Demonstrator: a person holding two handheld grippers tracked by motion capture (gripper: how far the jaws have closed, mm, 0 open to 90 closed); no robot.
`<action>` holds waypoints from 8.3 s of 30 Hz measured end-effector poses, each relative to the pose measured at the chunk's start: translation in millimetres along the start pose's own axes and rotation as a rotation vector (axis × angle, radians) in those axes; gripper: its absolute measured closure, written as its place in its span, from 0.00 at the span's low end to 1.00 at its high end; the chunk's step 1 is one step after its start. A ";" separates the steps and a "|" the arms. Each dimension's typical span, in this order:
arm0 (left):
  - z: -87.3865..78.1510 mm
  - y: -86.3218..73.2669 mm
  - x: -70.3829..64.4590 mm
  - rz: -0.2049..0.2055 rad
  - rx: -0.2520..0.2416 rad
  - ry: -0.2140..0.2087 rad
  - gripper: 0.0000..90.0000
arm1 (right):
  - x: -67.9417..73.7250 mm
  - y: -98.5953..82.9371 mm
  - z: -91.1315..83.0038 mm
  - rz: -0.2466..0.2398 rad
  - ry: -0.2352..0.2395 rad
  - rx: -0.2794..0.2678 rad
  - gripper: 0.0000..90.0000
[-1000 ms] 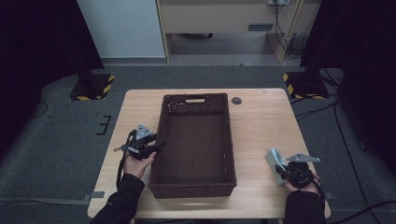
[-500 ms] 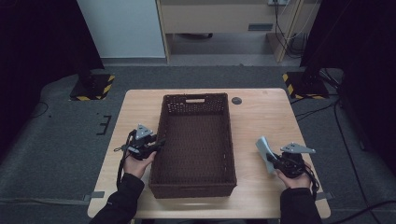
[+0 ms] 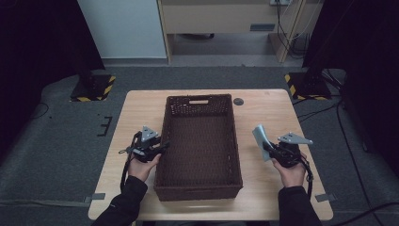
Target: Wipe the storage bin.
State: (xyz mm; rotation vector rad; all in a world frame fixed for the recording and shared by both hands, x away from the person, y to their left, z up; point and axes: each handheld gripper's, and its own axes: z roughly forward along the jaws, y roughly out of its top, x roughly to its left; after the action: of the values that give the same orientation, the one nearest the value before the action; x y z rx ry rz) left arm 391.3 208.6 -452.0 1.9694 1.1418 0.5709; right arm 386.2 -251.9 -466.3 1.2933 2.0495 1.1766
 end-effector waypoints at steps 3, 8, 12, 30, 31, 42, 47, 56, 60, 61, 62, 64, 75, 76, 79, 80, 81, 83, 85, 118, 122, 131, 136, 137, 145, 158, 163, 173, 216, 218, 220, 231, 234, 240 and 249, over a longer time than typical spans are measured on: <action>0.8 0.6 -2.4 0.001 0.002 -0.004 0.67 | 1.4 6.8 6.8 -0.005 0.001 -0.004 0.92; 1.6 0.8 -6.4 0.005 -0.001 -0.012 0.66 | 2.3 16.8 17.5 -0.002 0.002 -0.031 0.92; 1.9 1.4 -9.7 0.013 0.002 -0.014 0.66 | 3.8 26.4 24.2 0.004 0.005 -0.058 0.93; 3.1 1.8 -13.8 0.027 -0.001 -0.029 0.66 | -13.7 56.5 57.7 0.036 -0.019 -0.096 0.93; 3.1 1.8 -14.1 0.028 0.000 -0.029 0.66 | -14.2 58.0 59.2 0.039 -0.017 -0.103 0.93; 3.0 1.6 -15.6 0.028 0.001 -0.039 0.65 | -8.7 77.1 90.8 0.021 -0.031 -0.094 0.93; 3.1 1.4 -15.0 0.028 0.000 -0.045 0.65 | -9.1 79.4 105.3 0.006 -0.050 -0.087 0.93; 3.2 1.0 -14.7 0.024 -0.003 -0.048 0.64 | -13.2 53.8 140.3 -0.004 -0.023 0.067 0.93; 3.3 0.9 -14.5 0.022 -0.005 -0.049 0.64 | -12.2 46.9 150.5 0.003 0.024 0.120 0.93; 3.3 0.8 -14.4 0.021 -0.005 -0.050 0.64 | -11.4 47.1 150.9 -0.005 0.030 0.125 0.93; 3.3 0.8 -14.4 0.021 -0.006 -0.050 0.64 | -11.5 48.2 150.3 -0.013 0.037 0.115 0.93; 3.4 0.8 -14.3 0.020 -0.006 -0.051 0.64 | -12.0 54.3 143.1 -0.010 0.058 0.059 0.93; 3.6 0.6 -13.8 0.020 -0.010 -0.053 0.64 | -16.5 77.8 115.5 -0.053 0.083 -0.093 0.93; 3.5 0.6 -13.8 0.021 -0.010 -0.053 0.64 | -15.7 75.8 118.5 -0.055 0.084 -0.074 0.93; 3.5 0.4 -14.1 0.016 -0.009 -0.053 0.64 | -15.4 64.4 129.6 -0.070 0.074 0.016 0.93; 3.5 0.5 -13.9 0.020 -0.010 -0.053 0.64 | -16.5 59.1 133.4 -0.067 0.072 0.046 0.93; 3.6 0.5 -13.8 0.020 -0.010 -0.054 0.64 | -17.5 53.8 137.0 -0.066 0.071 0.079 0.93; 3.7 0.5 -13.6 0.019 -0.010 -0.054 0.64 | -18.5 44.5 144.3 -0.071 0.069 0.152 0.93; 3.7 0.5 -13.6 0.019 -0.011 -0.055 0.63 | -18.8 38.5 147.5 -0.074 0.072 0.161 0.93; 7.1 3.2 -12.2 -0.027 -0.023 -0.020 0.69 | -21.1 63.3 95.8 -0.075 0.150 -0.047 0.93; 9.0 4.2 -12.2 -0.034 -0.030 -0.013 0.70 | -17.0 65.3 91.8 -0.113 0.156 -0.027 0.93; 9.2 1.9 -6.7 -0.058 -0.038 -0.012 0.52 | -10.1 33.0 127.1 -0.139 0.134 0.204 0.93; 1.3 1.8 -8.4 -0.046 -0.048 -0.040 0.45 | -9.4 45.2 108.8 -0.134 0.147 0.133 0.93; -0.6 1.5 -9.9 -0.030 -0.048 -0.039 0.45 | -9.6 49.2 101.6 -0.135 0.151 0.102 0.93; -5.3 -7.5 -14.5 -0.022 -0.032 -0.040 0.49 | -2.2 62.2 72.3 -0.154 0.201 -0.012 0.93; -4.7 -5.6 -21.1 -0.042 -0.057 -0.002 0.72 | -14.5 16.6 108.5 -0.065 0.183 0.181 0.93; 0.0 -3.1 -15.4 -0.069 -0.061 0.002 0.70 | -9.9 32.0 95.5 -0.089 0.190 0.096 0.93; 2.8 -1.6 -13.3 -0.068 -0.064 0.010 0.66 | -13.6 39.9 81.6 -0.087 0.216 0.022 0.93; -1.1 -2.6 -16.5 -0.048 -0.056 0.008 0.72 | -2.6 43.1 55.3 -0.126 0.221 -0.064 0.93; -1.4 -2.6 -16.9 -0.045 -0.054 0.015 0.70 | -2.1 43.2 54.7 -0.134 0.228 -0.061 0.93; -1.2 -2.7 -16.1 -0.051 -0.058 0.018 0.67 | -0.7 40.3 58.8 -0.139 0.231 -0.034 0.93; -9.8 -8.1 -16.9 0.013 -0.049 -0.014 0.54 | 8.1 10.7 97.0 -0.149 0.218 0.187 0.93; -13.8 -10.7 -15.3 -0.002 -0.058 -0.037 0.53 | 7.4 16.9 88.3 -0.148 0.220 0.147 0.93; -12.4 -12.9 -16.4 -0.019 -0.057 -0.055 0.55 | 4.4 37.9 53.8 -0.150 0.235 -0.012 0.93; -12.5 -13.0 -18.8 -0.049 -0.063 -0.057 0.67 | 6.8 20.8 61.0 -0.162 0.225 0.074 0.93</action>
State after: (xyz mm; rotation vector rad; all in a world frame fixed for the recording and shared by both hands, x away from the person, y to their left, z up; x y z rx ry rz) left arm 366.5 201.1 -454.9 1.8879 1.1204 0.5157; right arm 438.0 -215.9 -481.2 1.0435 2.3298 1.2290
